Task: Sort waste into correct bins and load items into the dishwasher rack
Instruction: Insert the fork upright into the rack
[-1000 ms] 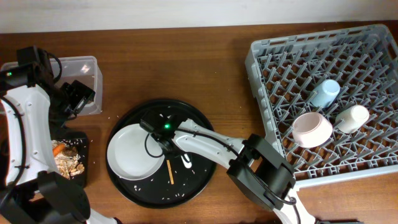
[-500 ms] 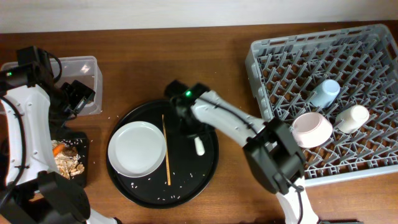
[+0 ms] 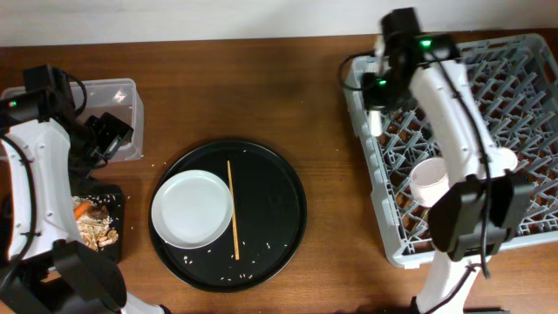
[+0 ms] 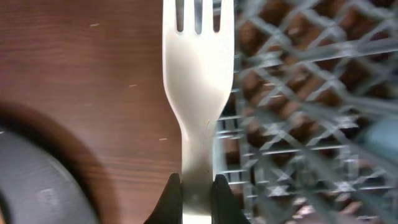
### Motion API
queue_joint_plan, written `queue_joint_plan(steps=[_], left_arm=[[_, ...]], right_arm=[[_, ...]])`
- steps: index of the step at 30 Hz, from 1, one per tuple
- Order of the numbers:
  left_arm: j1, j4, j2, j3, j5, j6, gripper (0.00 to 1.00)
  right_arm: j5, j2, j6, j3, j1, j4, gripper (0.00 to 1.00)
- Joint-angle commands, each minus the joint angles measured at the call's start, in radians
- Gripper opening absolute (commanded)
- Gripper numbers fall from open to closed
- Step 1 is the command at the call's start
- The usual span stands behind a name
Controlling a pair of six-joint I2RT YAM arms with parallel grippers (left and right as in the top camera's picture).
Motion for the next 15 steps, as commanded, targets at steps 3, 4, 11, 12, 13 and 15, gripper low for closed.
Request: queue_joint_plan(steps=[3,4,11,12,13,15], left_arm=[[0.003,-0.001,-0.008,-0.001,0.000,-0.013,0.99],[0.003,-0.001,-0.008,-0.001,-0.001,-0.013,0.99],[0.003,-0.001,-0.008,-0.001,0.000,-0.013,0.99],[0.003,-0.001,-0.008,-0.001,-0.001,-0.013,0.99],[0.003,-0.001,-0.008,-0.001,-0.001,-0.013,0.99],[0.003,-0.001,-0.008,-0.001,0.000,-0.013,0.99]], right_arm=[[-0.002,0.003,-0.141,0.010,-0.062,0.011,0.10],[-0.002,0.016,-0.141,0.010,-0.062,0.011,0.10],[-0.002,0.051,-0.140,0.010,-0.059,0.011,0.25],[-0.002,0.051,-0.140,0.010,-0.059,0.009,0.27],[-0.002,0.051,-0.140,0.010,-0.059,0.003,0.34],[-0.002,0.051,-0.140,0.010,-0.058,-0.010,0.46]])
